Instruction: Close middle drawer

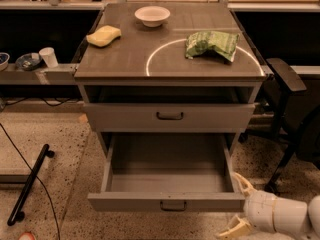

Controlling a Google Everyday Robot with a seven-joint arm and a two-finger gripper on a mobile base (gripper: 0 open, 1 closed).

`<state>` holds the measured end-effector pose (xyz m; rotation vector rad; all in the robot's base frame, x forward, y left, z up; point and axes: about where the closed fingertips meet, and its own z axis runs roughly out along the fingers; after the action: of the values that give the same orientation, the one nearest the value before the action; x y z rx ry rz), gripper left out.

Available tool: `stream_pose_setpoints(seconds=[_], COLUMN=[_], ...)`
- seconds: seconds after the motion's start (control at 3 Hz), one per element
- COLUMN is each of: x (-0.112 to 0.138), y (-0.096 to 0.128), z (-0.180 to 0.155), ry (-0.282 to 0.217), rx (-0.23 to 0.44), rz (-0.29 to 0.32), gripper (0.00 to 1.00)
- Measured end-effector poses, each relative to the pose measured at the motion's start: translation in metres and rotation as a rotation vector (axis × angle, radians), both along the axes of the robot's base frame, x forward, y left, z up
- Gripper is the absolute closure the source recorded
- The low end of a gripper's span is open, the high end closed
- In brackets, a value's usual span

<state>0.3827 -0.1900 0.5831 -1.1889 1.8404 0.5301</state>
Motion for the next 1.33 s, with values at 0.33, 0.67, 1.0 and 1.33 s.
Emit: stream_pose_setpoints(seconds=[0.33,0.67,1.0,1.33], x=[-0.006,0.002,0.008,0.005], y=[-0.005,0.005,0.012,0.01], z=[-0.01,-0.032,-0.062,-0.104], ry=[-0.059,-0.024,-0.021,-0.046], rx=[0.011,0.004,0.018,-0.006], rz=[-0.011,0.106,0.187,0.282], gripper=[0.0,0.03,0.25,0.57])
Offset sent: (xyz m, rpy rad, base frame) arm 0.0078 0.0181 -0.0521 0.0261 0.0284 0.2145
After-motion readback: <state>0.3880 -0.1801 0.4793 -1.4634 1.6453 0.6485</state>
